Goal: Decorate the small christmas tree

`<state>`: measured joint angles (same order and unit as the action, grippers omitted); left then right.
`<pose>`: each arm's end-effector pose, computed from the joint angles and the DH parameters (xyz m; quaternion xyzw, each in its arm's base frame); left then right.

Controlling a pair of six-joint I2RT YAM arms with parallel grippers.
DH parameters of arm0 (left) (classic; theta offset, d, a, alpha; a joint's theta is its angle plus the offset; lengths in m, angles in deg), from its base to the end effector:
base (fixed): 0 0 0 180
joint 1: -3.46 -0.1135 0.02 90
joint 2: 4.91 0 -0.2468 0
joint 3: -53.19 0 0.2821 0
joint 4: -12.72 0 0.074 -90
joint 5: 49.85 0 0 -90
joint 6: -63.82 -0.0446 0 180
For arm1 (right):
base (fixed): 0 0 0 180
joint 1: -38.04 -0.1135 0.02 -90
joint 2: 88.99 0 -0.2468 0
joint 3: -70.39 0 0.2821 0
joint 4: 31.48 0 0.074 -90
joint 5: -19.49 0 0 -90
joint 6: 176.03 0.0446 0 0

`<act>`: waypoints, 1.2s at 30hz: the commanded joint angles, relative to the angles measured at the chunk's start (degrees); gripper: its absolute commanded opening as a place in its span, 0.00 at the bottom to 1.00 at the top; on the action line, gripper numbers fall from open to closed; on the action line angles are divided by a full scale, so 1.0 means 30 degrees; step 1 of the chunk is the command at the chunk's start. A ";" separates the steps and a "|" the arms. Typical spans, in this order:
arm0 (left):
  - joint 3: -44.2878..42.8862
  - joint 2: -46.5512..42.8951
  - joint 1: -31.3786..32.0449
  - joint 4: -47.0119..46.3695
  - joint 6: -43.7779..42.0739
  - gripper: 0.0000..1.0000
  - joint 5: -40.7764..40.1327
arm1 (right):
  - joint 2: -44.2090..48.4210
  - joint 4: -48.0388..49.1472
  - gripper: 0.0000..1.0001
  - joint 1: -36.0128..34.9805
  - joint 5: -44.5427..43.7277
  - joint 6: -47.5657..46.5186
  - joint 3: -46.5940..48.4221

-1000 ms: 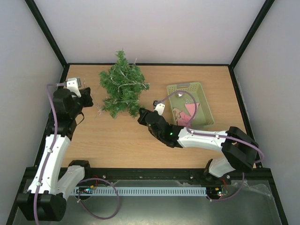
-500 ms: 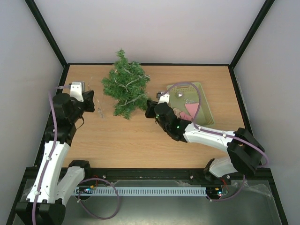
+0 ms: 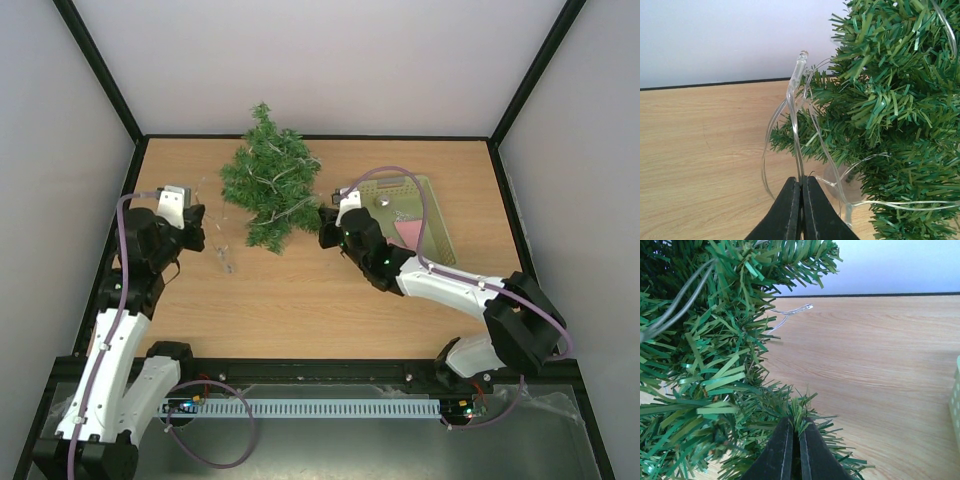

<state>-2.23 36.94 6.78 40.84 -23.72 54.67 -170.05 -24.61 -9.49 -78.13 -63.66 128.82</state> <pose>0.2228 -0.0241 0.3149 0.0832 0.7840 -0.1304 0.6012 0.2446 0.2584 0.2166 -0.1341 0.7852 0.3015 0.5239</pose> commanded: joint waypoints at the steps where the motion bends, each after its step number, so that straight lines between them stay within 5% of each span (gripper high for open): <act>1: 0.0508 -0.0972 0.0064 -0.0742 -0.1262 0.02 -0.0194 | 0.0080 0.0233 0.02 0.0504 0.0824 -0.2287 0.0684; 36: 0.1695 -0.0831 0.0486 -0.0206 -0.5634 0.02 0.5120 | -0.1440 -0.1067 0.02 0.2428 0.3012 -0.6025 0.3548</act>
<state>1.27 33.26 7.54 40.25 -37.82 66.36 -174.22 -28.35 -2.63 -68.95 -80.10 137.52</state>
